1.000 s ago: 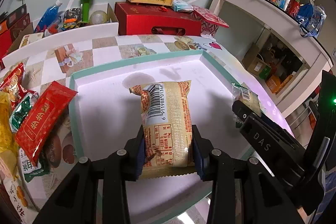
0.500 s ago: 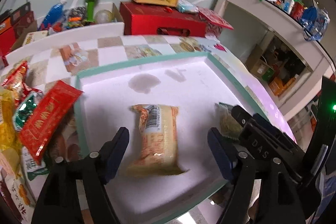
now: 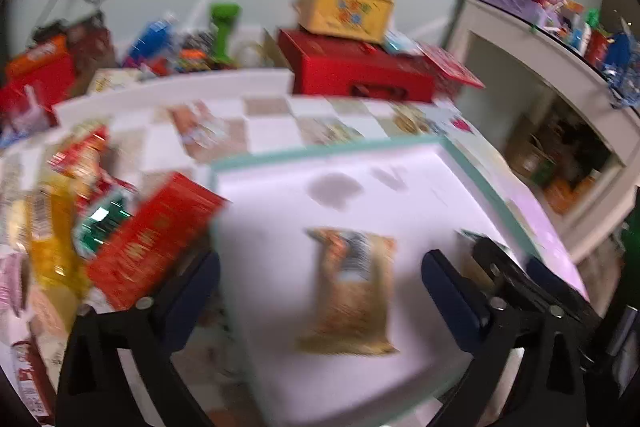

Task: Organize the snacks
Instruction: 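Carry both snacks over the white tray and open both tools to drop them, then move both open tools back over the snack pile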

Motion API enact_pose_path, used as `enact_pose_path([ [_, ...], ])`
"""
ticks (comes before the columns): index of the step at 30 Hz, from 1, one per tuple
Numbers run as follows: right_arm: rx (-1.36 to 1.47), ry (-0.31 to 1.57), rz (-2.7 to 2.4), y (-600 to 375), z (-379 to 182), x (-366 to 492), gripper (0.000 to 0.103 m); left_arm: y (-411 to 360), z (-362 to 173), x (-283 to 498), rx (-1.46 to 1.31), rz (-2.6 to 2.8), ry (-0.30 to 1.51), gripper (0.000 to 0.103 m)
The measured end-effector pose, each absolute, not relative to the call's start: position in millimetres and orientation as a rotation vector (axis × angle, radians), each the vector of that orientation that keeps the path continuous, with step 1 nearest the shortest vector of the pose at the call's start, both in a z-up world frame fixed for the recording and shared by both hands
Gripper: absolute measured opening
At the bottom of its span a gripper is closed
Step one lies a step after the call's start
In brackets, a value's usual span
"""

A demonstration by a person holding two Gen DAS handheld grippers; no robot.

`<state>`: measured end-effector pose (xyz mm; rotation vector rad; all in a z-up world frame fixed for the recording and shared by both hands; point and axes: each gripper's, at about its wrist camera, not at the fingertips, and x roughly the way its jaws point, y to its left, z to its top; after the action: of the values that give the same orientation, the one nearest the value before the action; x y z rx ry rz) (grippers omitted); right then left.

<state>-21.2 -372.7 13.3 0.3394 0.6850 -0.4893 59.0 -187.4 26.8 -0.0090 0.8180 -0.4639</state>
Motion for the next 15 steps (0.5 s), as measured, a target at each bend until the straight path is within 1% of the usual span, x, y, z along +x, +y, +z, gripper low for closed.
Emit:
enact_pose_path([
  [1, 0.336, 0.680, -0.489, -372.1, 13.4, -21.3, 0.103, -184.0, 27.9, 59.8, -0.010, -0.439, 0.792, 0.102],
  [4, 0.334, 0.677, -0.477, -371.4, 13.1, -20.3, 0.103, -174.4, 29.8, 62.2, -0.023, -0.386, 0.746, 0.103],
  [15, 0.344, 0.644, -0.465, -372.2, 16.3, -21.7, 0.103, -167.9, 33.4, 60.3, -0.043, -0.366, 0.691, 0.103],
])
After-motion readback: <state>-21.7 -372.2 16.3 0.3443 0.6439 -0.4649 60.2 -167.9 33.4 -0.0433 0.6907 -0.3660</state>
